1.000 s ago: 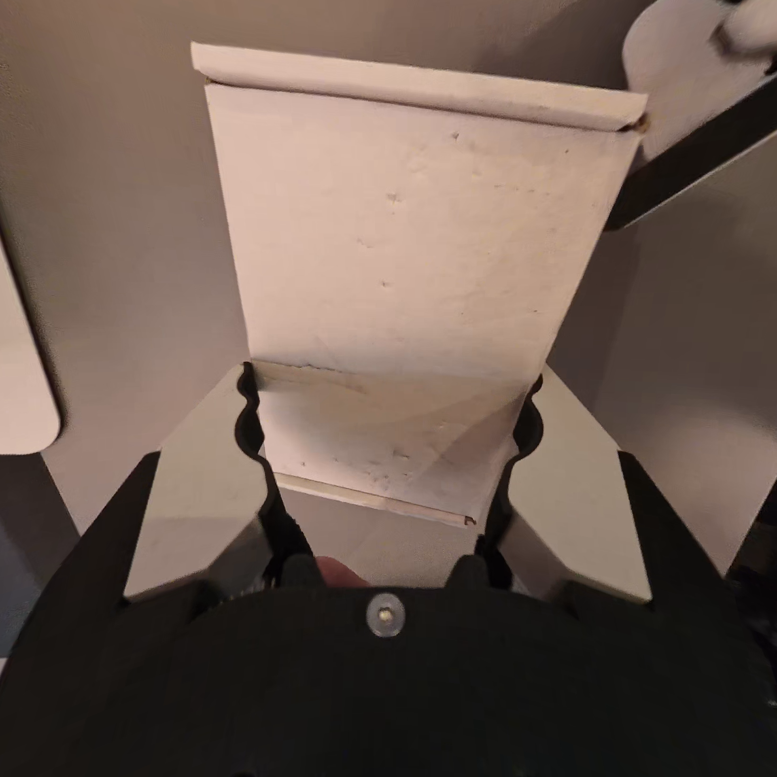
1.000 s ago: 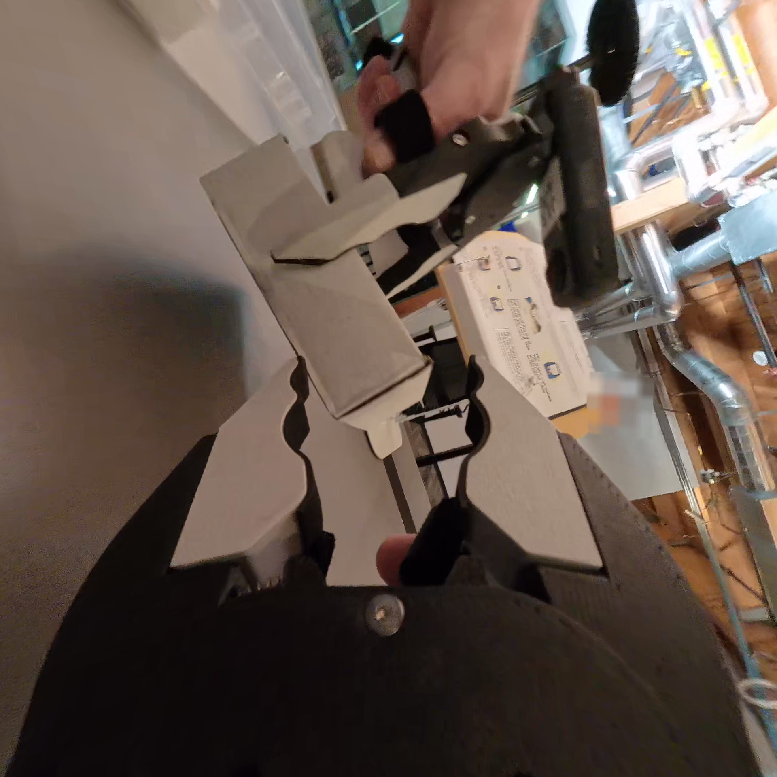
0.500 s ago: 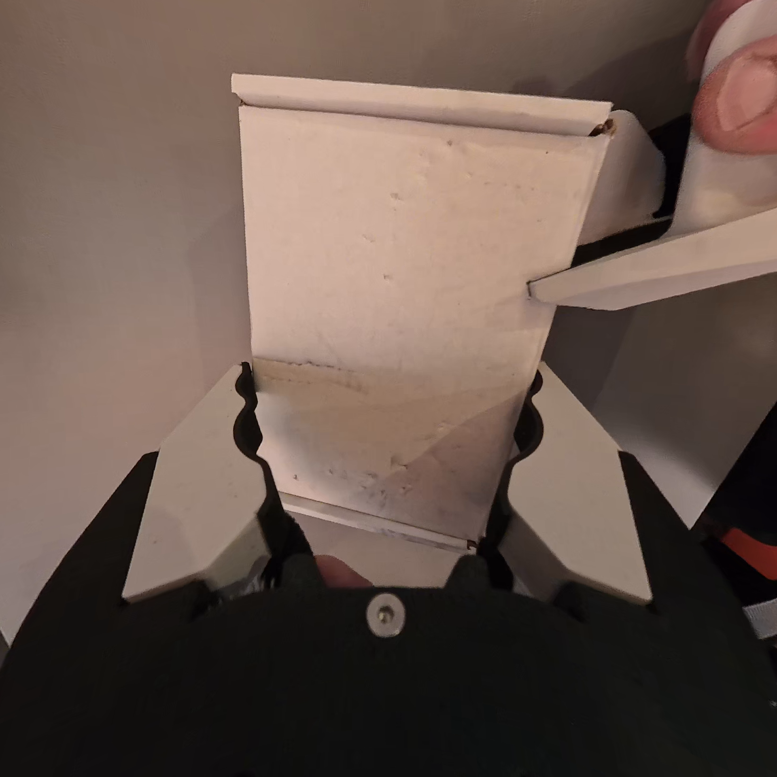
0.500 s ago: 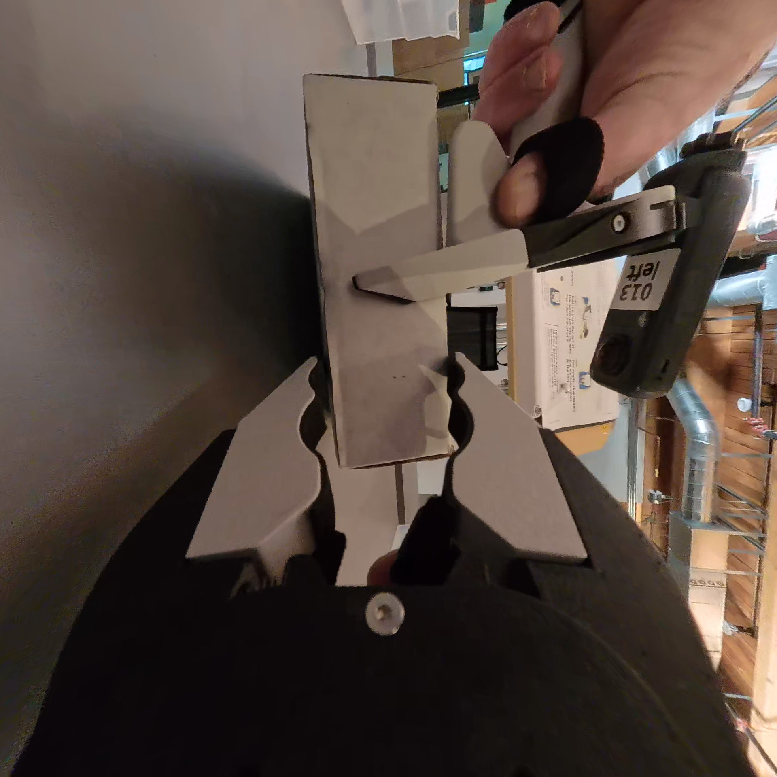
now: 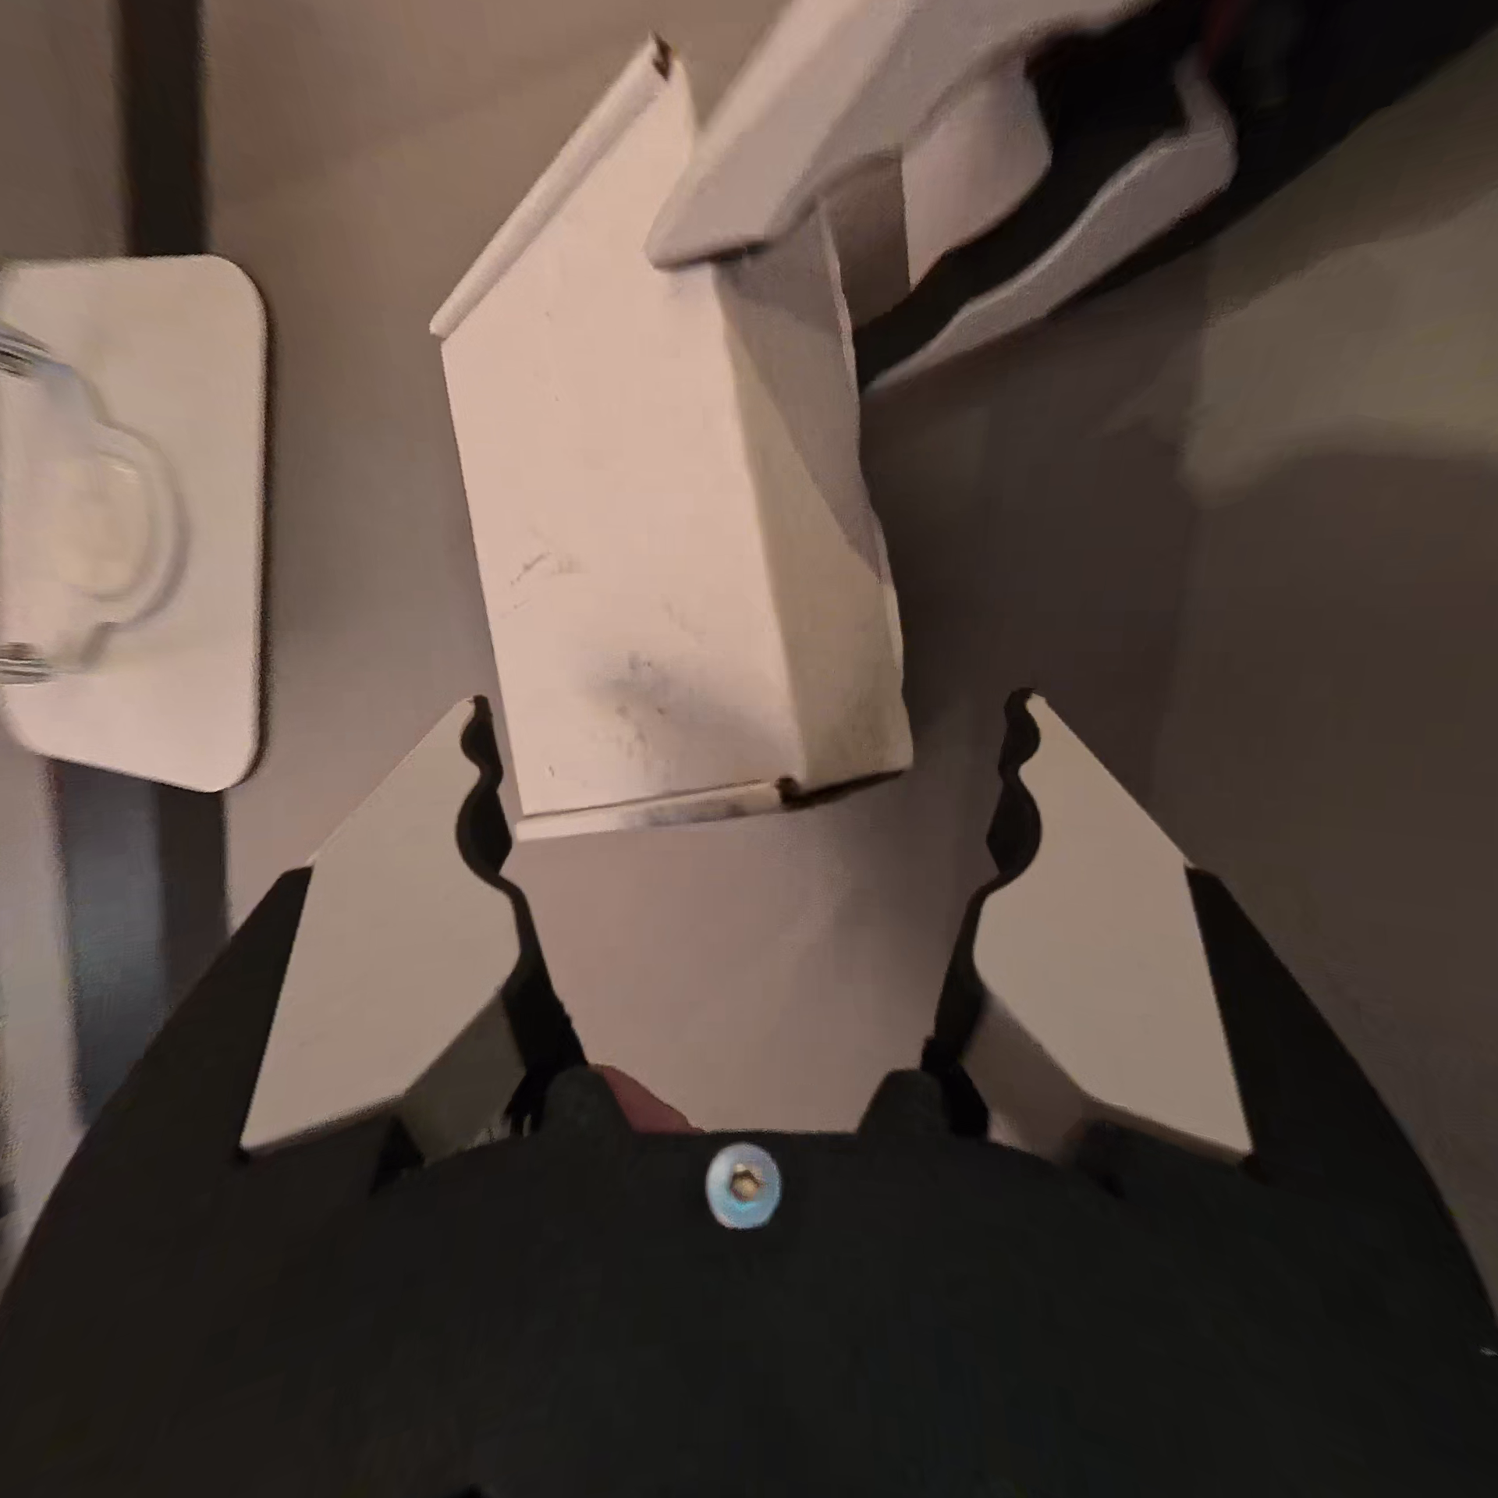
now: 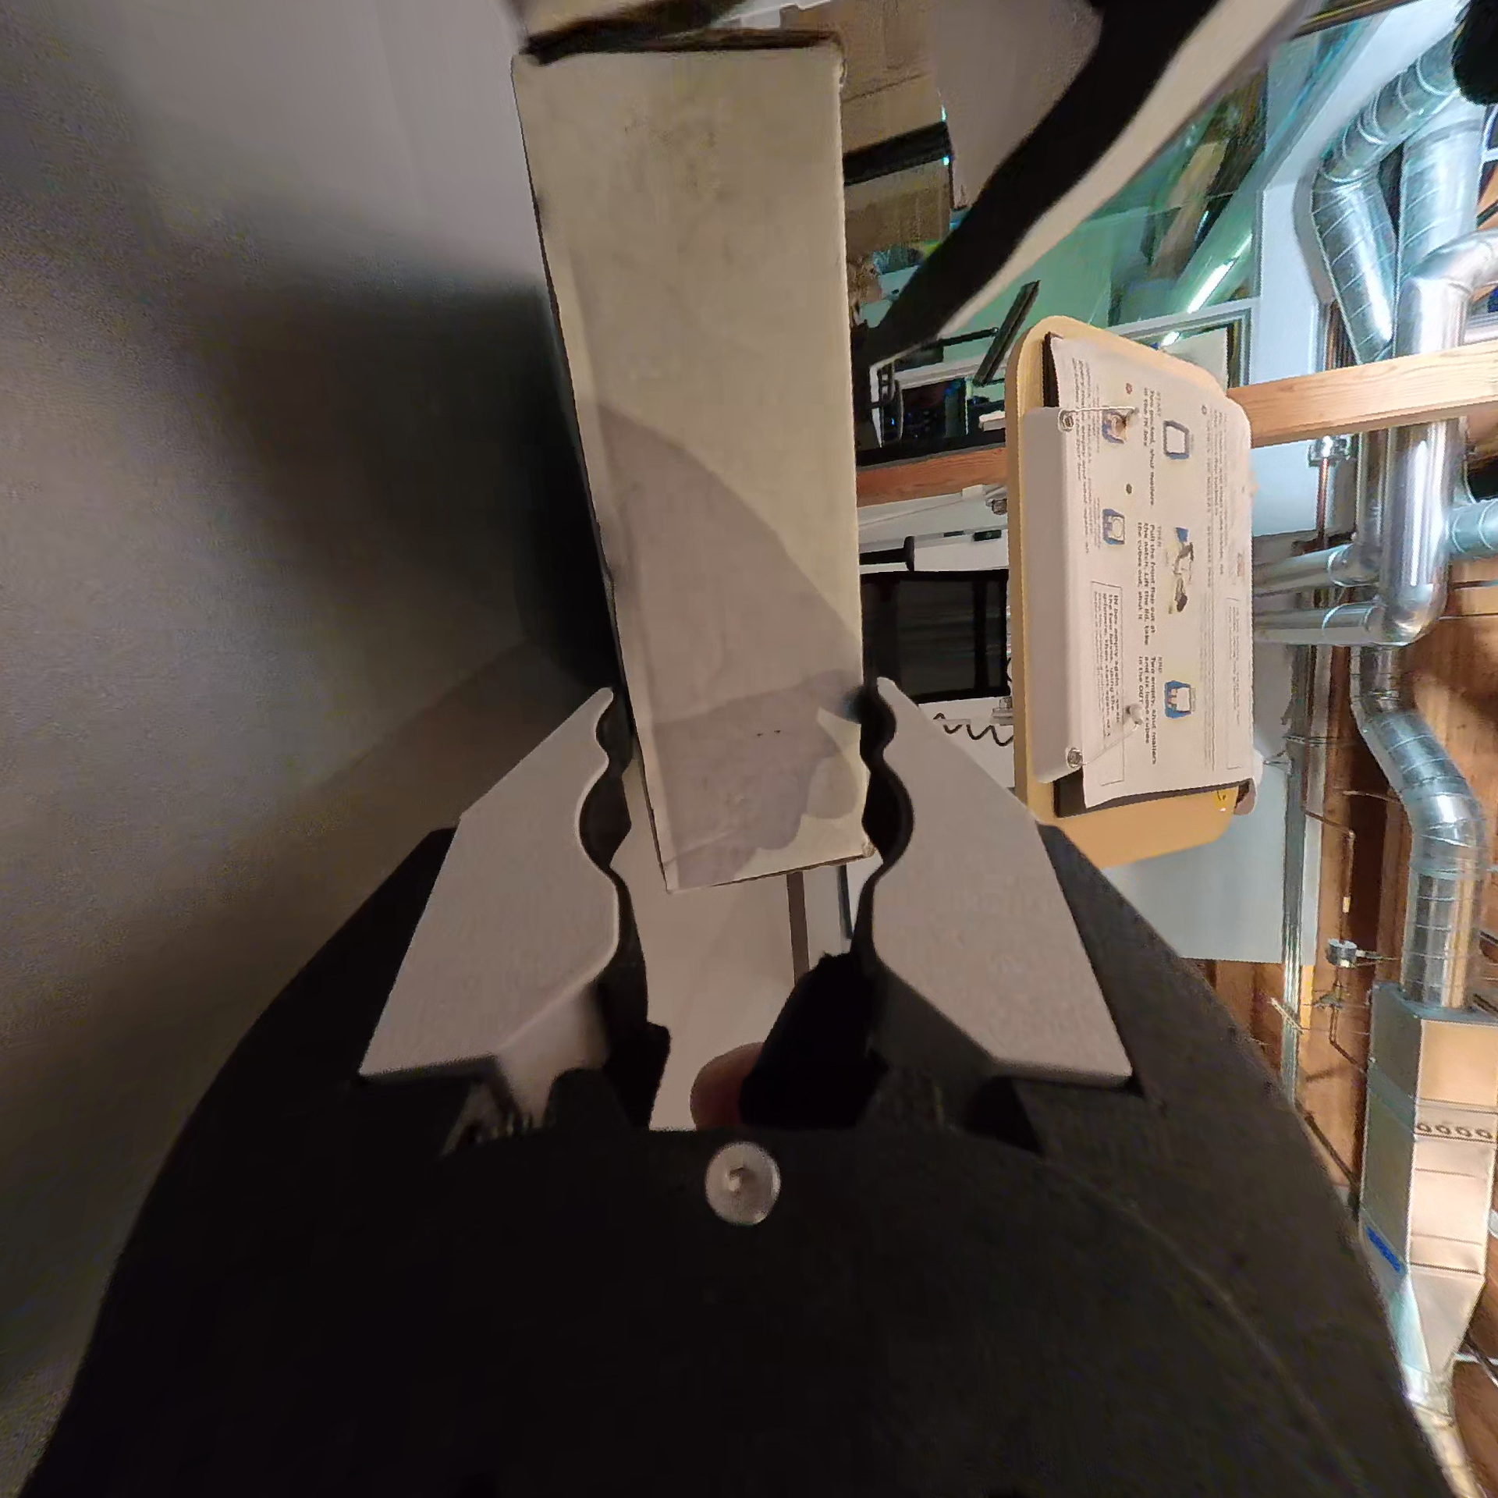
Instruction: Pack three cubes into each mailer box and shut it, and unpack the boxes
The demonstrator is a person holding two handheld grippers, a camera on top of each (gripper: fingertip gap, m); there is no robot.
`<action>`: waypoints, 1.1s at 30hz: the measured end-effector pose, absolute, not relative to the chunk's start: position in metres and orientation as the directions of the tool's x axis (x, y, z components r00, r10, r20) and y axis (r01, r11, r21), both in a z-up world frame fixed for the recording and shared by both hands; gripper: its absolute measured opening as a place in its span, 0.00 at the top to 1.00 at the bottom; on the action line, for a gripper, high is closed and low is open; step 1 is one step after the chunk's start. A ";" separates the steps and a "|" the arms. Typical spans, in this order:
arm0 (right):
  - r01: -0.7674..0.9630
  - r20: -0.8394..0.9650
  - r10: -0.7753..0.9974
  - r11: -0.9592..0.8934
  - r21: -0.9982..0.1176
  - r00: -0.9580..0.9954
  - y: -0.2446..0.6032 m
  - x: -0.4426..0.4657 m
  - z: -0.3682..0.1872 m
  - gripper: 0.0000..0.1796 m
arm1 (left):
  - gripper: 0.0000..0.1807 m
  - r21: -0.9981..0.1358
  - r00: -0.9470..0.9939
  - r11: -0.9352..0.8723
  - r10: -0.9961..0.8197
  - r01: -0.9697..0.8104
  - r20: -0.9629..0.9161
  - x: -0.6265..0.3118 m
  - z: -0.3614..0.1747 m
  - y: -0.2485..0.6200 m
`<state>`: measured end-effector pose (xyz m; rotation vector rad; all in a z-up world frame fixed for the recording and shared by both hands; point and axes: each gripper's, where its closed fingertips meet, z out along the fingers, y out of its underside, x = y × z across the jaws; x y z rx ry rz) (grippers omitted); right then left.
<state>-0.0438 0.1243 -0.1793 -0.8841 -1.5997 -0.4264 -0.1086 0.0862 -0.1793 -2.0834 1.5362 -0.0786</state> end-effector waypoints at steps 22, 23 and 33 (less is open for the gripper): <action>0.690 0.842 0.536 0.632 -0.352 -0.061 0.114 -0.037 -0.179 0.71 | 0.60 -0.328 0.201 0.163 -0.521 -0.930 -0.829 -0.109 -0.206 0.119; 0.676 0.811 0.581 0.624 -0.393 -0.065 0.111 -0.036 -0.179 0.71 | 0.60 -0.320 0.193 0.170 -0.514 -0.932 -0.836 -0.108 -0.207 0.119; 0.637 0.700 0.706 0.591 -0.495 -0.111 0.112 -0.032 -0.175 0.73 | 0.60 -0.341 0.200 0.185 -0.526 -0.922 -0.826 -0.103 -0.205 0.121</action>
